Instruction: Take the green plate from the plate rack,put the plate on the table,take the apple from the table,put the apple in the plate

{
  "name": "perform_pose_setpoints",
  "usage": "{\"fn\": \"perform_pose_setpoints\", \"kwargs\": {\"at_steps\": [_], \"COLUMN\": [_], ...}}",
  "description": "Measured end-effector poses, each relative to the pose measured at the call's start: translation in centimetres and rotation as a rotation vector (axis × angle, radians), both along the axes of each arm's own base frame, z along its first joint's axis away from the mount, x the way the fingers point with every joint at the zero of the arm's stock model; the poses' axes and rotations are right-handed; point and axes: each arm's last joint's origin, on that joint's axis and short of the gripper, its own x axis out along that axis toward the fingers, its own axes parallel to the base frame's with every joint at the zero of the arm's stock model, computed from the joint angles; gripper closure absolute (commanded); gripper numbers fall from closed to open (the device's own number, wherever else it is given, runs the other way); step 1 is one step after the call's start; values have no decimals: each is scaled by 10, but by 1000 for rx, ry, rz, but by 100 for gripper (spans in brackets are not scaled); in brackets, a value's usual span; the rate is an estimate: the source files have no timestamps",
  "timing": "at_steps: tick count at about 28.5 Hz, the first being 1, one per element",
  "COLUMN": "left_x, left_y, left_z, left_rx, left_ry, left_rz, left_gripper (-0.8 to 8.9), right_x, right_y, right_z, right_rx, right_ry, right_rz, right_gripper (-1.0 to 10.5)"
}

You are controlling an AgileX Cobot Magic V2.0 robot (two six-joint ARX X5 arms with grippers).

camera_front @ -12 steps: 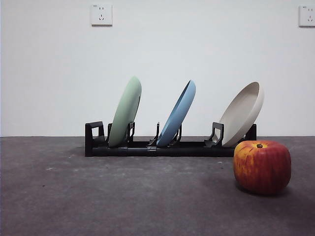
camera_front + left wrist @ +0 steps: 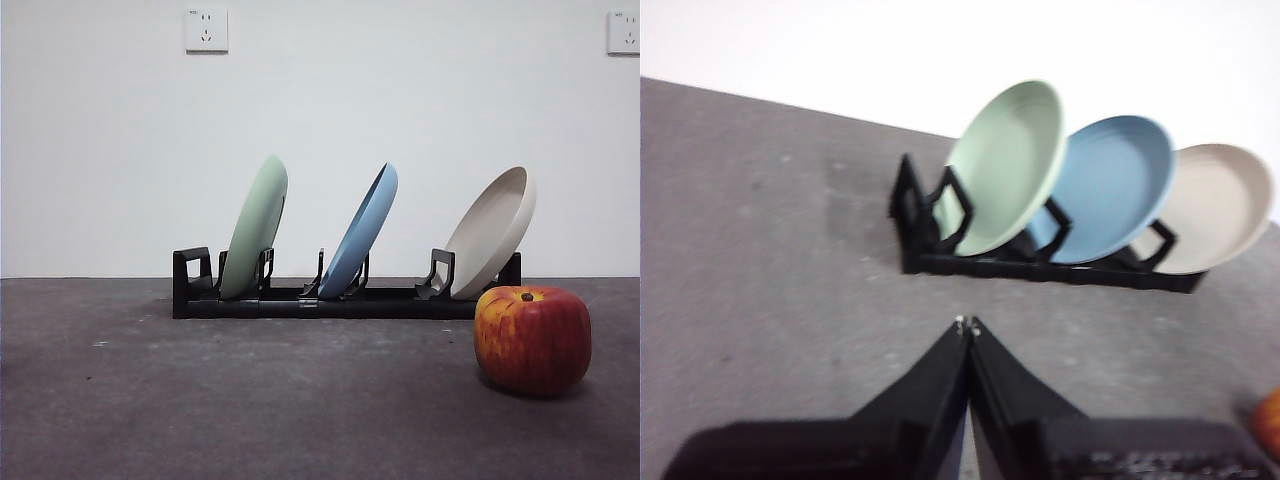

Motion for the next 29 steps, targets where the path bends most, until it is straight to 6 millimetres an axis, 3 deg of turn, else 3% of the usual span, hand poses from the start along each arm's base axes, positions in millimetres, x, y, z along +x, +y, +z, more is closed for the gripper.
{"fn": "perform_pose_setpoints", "kwargs": {"at_steps": [11, 18, 23, 29], "left_x": [2, 7, 10, 9], "left_y": [-5, -7, -8, -8], "left_z": [49, 70, 77, 80], "left_rx": [-1, 61, 100, 138], "left_ry": [138, 260, 340, 390], "left_rz": [-196, -307, -361, -392], "left_gripper": [821, 821, 821, 818], "right_x": [2, 10, 14, 15], "right_y": [4, 7, 9, 10], "right_z": [60, 90, 98, 94], "right_rx": [-154, -278, -342, -376], "right_ry": [177, 297, 409, 484], "right_rz": [181, 290, 361, 406], "right_gripper": [958, 958, 958, 958]}}
